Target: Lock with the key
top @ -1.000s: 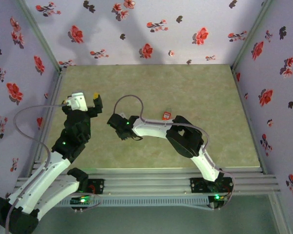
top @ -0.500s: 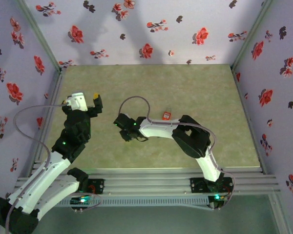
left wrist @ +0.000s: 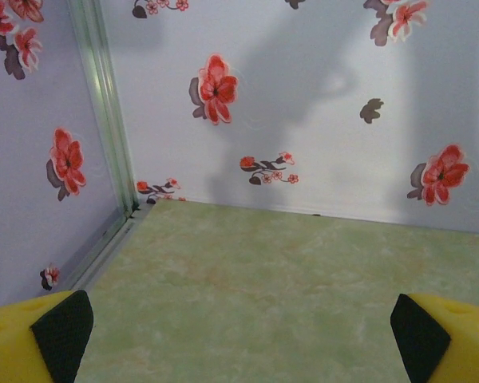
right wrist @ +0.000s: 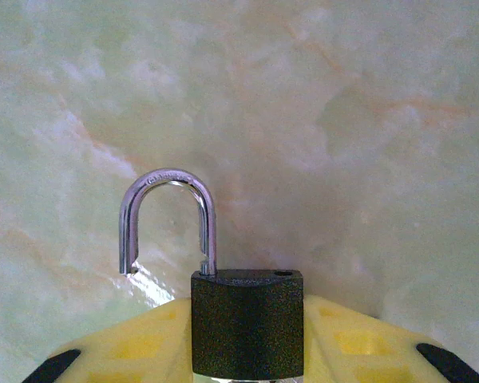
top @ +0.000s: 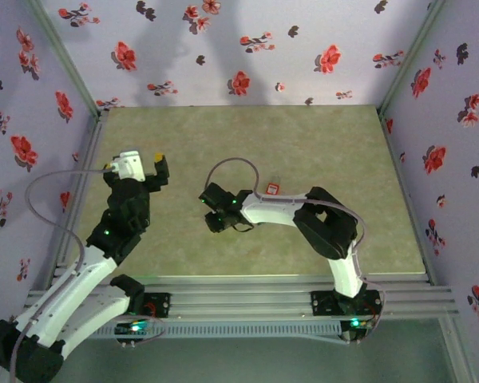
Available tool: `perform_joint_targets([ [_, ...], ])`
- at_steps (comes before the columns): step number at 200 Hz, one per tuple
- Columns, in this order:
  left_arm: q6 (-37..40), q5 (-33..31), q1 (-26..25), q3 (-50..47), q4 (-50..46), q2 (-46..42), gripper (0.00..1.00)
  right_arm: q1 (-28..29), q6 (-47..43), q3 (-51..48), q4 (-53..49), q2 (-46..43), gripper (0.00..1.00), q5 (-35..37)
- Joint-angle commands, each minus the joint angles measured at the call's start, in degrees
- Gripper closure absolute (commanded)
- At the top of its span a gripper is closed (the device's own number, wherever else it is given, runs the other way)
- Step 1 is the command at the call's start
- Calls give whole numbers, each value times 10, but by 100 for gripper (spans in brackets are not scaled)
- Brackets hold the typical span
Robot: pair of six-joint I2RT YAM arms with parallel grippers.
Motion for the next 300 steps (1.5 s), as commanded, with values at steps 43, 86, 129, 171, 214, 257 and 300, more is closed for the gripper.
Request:
perform_joint_targets([
  [43, -10, 6, 2, 13, -19, 34, 0, -11, -10, -51, 29, -61, 67, -43],
  [86, -47, 37, -5, 37, -64, 61, 0, -25, -7, -100, 70, -98, 68, -61],
  [129, -126, 72, -34, 90, -150, 88, 0, -51, -4, -154, 111, -144, 68, -82],
  [171, -261, 124, -35, 140, -298, 117, 0, -55, -10, -171, 115, -190, 68, -99],
  [214, -388, 200, -38, 56, -304, 42, 0, -58, -11, -187, 126, -214, 68, -114],
  [257, -498, 275, -54, -4, -297, 5, 0, -58, -8, -193, 132, -226, 68, -123],
  [300, -589, 324, -78, -56, -246, 11, 0, -58, -7, -203, 140, -239, 69, -124],
])
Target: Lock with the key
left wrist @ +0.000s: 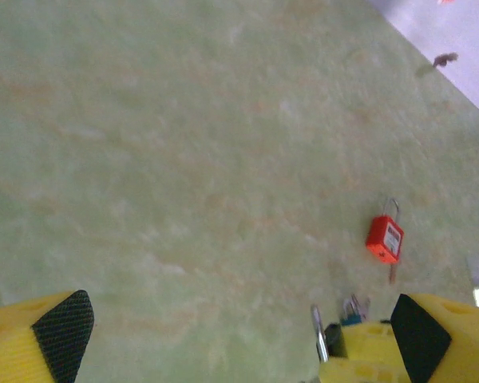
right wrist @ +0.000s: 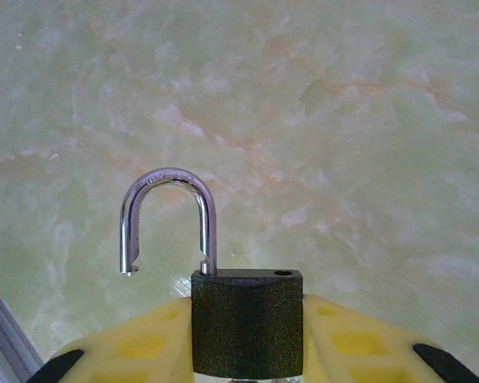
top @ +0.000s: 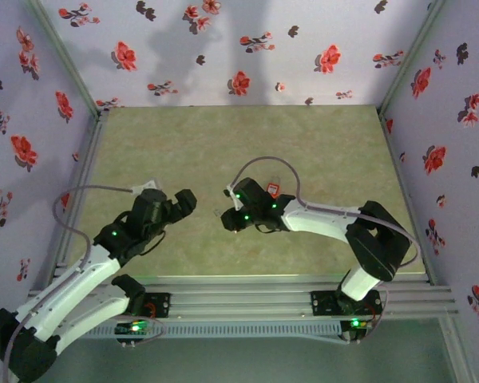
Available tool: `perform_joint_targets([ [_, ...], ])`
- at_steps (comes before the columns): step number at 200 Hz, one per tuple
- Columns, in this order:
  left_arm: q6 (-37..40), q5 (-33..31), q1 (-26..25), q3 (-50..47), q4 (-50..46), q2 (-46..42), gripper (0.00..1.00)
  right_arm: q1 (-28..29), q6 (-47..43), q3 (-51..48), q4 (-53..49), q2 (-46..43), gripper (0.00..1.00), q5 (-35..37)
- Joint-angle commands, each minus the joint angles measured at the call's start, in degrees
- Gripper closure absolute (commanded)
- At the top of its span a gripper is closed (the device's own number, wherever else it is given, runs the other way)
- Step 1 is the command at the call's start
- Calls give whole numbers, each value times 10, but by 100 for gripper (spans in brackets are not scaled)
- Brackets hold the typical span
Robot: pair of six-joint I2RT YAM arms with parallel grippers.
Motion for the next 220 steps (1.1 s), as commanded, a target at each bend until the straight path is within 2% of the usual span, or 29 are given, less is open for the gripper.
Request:
perform_joint_targets([
  [1, -86, 44, -12, -28, 35, 1, 0, -3, -7, -7, 23, -23, 69, -9],
  [98, -198, 106, -27, -78, 178, 69, 1, -4, -5, -15, 30, -31, 69, -18],
  [138, -214, 113, -39, -73, 218, 114, 7, -3, -6, -21, 37, -36, 69, -22],
  [159, -217, 113, -41, -72, 234, 130, 16, -4, -7, -21, 38, -34, 69, -23],
  [220, -216, 120, -46, -59, 255, 169, 32, -3, -6, -23, 43, -34, 70, -31],
])
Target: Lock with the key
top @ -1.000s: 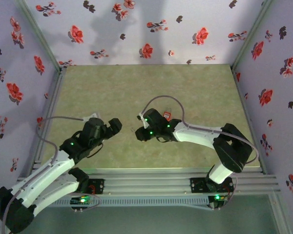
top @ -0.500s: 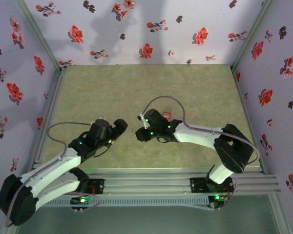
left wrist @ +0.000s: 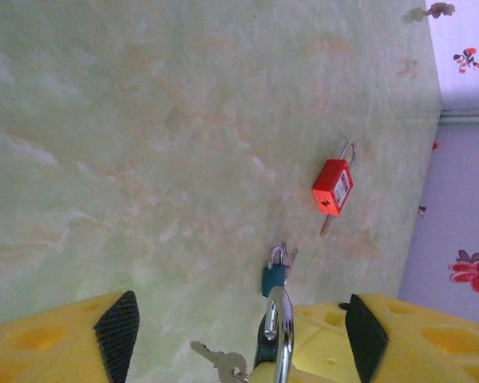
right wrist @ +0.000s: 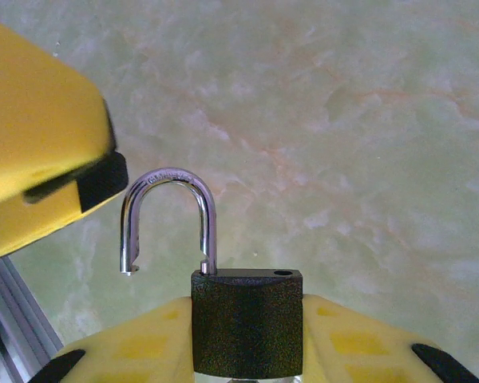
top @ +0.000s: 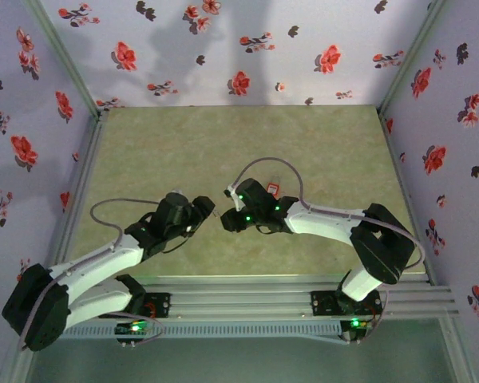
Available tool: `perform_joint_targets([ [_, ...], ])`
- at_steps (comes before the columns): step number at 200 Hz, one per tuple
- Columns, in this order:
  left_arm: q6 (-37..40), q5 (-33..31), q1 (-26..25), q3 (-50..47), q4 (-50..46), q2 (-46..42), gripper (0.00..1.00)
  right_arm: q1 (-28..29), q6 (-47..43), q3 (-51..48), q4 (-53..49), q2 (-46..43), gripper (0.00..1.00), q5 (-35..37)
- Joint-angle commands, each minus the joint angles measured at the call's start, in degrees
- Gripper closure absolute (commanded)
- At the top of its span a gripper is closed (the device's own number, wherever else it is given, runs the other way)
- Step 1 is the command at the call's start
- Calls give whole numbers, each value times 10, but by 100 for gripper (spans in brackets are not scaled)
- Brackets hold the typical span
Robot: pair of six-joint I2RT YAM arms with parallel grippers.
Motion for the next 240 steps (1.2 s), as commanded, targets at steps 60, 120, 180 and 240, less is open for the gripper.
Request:
perform_joint_targets([
  [60, -2, 12, -7, 22, 42, 48, 45, -2, -7, -6, 19, -19, 70, -17],
  [120, -6, 21, -7, 28, 67, 75, 56, 2, -9, -4, 19, -15, 70, -21],
  [180, -4, 26, -7, 30, 72, 81, 71, 4, -10, -3, 20, -13, 71, -22],
  [240, -3, 28, -7, 33, 69, 82, 81, 7, -12, -2, 19, -9, 71, -23],
])
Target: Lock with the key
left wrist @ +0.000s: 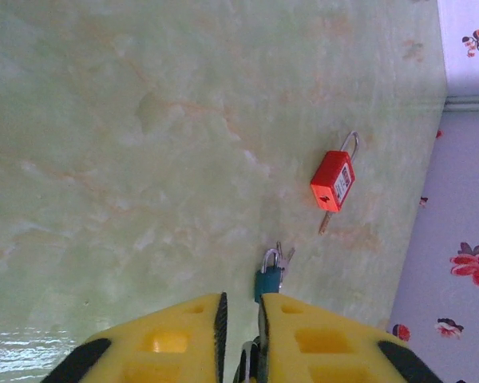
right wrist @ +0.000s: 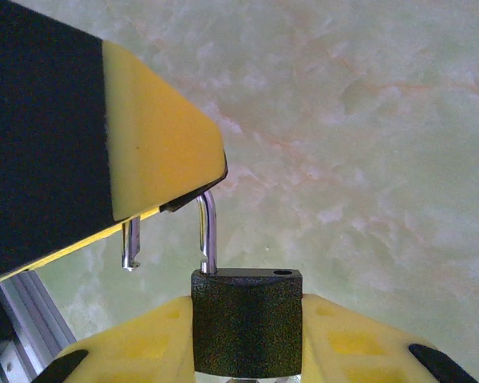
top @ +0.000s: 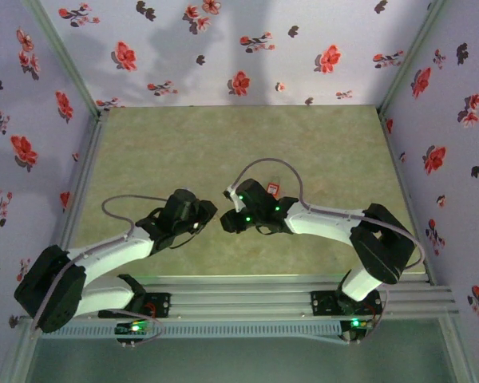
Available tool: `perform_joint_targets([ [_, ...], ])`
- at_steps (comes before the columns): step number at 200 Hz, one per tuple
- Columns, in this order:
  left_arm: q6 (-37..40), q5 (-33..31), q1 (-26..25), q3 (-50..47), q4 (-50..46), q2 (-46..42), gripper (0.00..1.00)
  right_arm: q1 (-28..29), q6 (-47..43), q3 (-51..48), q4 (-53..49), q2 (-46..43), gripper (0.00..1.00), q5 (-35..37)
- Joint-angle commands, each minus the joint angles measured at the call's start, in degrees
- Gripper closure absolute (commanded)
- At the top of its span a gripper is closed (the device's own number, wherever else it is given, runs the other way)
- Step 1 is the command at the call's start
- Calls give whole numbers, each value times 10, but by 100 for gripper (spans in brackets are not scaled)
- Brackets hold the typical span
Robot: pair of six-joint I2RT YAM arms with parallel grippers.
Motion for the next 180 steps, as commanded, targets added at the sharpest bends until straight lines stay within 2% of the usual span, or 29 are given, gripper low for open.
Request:
perform_joint_targets([
  [1, 1, 5, -4, 17, 8, 3, 81, 6, -12, 1, 15, -8, 71, -8],
  [86, 3, 11, -4, 19, 11, 10, 91, 9, -14, 2, 15, -8, 71, -10],
  [105, 4, 12, -4, 19, 10, 12, 100, 9, -15, 2, 15, -9, 71, -10],
  [136, 5, 13, -4, 22, 8, 10, 100, 10, -15, 2, 15, -9, 71, -12],
  [180, 2, 4, -4, 14, 4, -2, 100, 11, -22, 0, 15, -14, 64, -15],
])
